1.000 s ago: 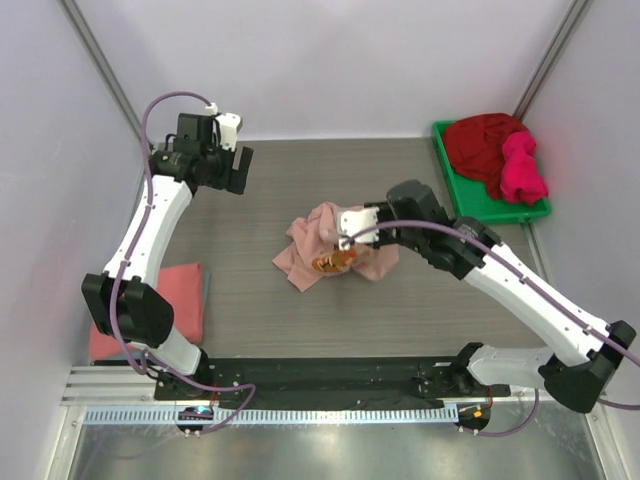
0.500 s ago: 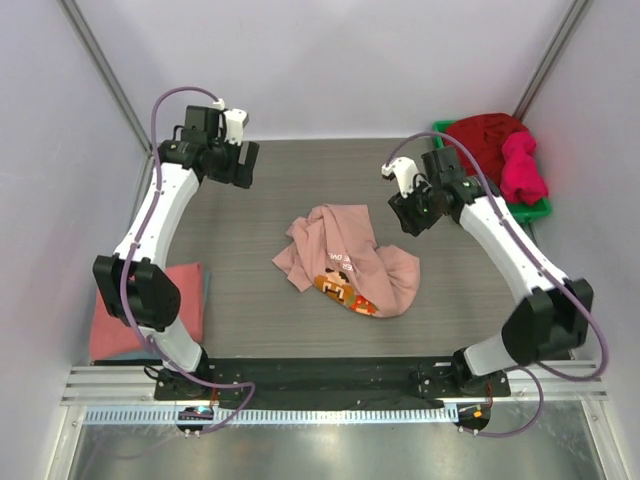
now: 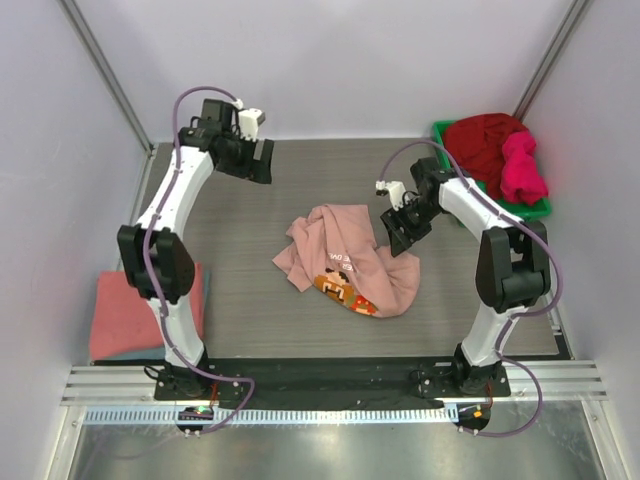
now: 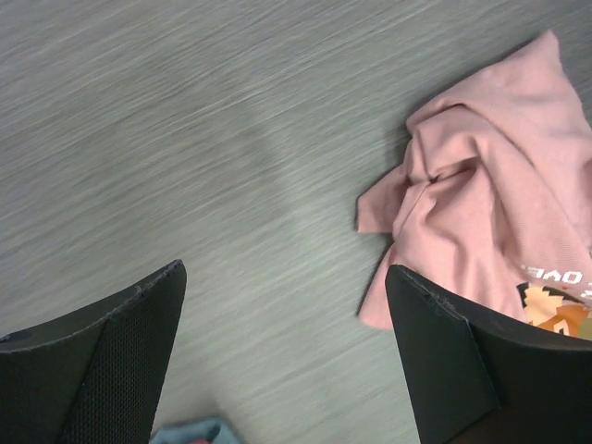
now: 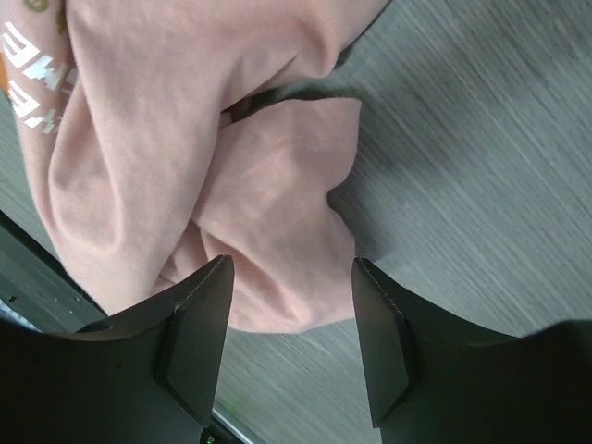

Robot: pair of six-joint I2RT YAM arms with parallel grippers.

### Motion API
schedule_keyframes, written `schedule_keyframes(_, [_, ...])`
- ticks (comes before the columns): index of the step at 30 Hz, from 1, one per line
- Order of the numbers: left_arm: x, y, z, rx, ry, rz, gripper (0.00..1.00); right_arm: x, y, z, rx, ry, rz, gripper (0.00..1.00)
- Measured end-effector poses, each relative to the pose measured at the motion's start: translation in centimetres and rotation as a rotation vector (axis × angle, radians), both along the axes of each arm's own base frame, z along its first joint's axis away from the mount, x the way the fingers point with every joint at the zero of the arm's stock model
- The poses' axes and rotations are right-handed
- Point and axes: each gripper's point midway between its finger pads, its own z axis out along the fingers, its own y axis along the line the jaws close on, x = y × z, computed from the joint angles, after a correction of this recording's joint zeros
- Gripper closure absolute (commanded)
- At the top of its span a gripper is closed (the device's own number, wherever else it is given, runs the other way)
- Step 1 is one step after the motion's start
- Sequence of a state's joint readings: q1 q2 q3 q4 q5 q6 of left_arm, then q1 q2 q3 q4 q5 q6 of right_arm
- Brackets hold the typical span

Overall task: Fold and stack the t-shirts
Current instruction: Flatten the tshirt out

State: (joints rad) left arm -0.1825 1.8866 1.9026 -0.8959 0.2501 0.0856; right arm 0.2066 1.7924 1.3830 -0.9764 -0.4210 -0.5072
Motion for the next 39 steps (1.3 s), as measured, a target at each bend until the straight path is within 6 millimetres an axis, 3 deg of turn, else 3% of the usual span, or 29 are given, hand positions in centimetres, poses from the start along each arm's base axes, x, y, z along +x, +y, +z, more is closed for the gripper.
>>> schedule_keyframes(4, [1.0,-2.5,-4.0,-0.059,0.098,-0.071,0.1,0.5,-0.1,-1.1,-0.005,0.024,0.008,0.42])
schedule_keyframes(6, [0.9,-3.7,-6.6,-0.079,0.164,-0.102,0.1,0.5,-0.1,-1.9,-0.008,0.047,0.012,0.49])
schedule_keyframes(7, [0.9,-4.4,-7.8,-0.088,0.192,-0.117,0.1,0.4,-0.1,-2.4,-0.011,0.06,0.014,0.55])
schedule_keyframes(8, [0.9,-5.0,-8.8,-0.1,0.219,-0.132,0.1,0.4,-0.1,-2.8,-0.013,0.071,0.017,0.71])
schedule_keyframes(11, [0.5,-6.2,-12.0,-0.119,0.296,-0.161,0.14,0.7,-0.1,-3.3,-0.017,0.086,0.021,0.95])
schedule_keyframes(12, [0.3,-6.5,-13.0,-0.121,0.323,-0.168,0.19,0.8,-0.2,-3.3,-0.017,0.084,0.022,0.99])
schedule_keyframes(17, [-0.3,-6.7,-15.7,-0.112,0.388,-0.173,0.34,1.7,-0.2,-2.5,-0.013,0.057,0.017,0.99])
schedule_keyframes(28, [-0.8,-6.9,-17.2,-0.112,0.42,-0.191,0.43,2.7,-1.0,-1.9,-0.018,0.033,-0.01,0.99])
schedule_keyframes(33, [-1.7,-8.1,-17.9,-0.12,0.449,-0.224,0.46,2.9,-1.4,-1.8,-0.021,0.03,-0.021,0.99])
schedule_keyframes(39, [-2.8,-10.3,-18.2,-0.109,0.458,-0.277,0.62,3.4,-2.0,-1.4,-0.023,0.02,-0.037,0.99])
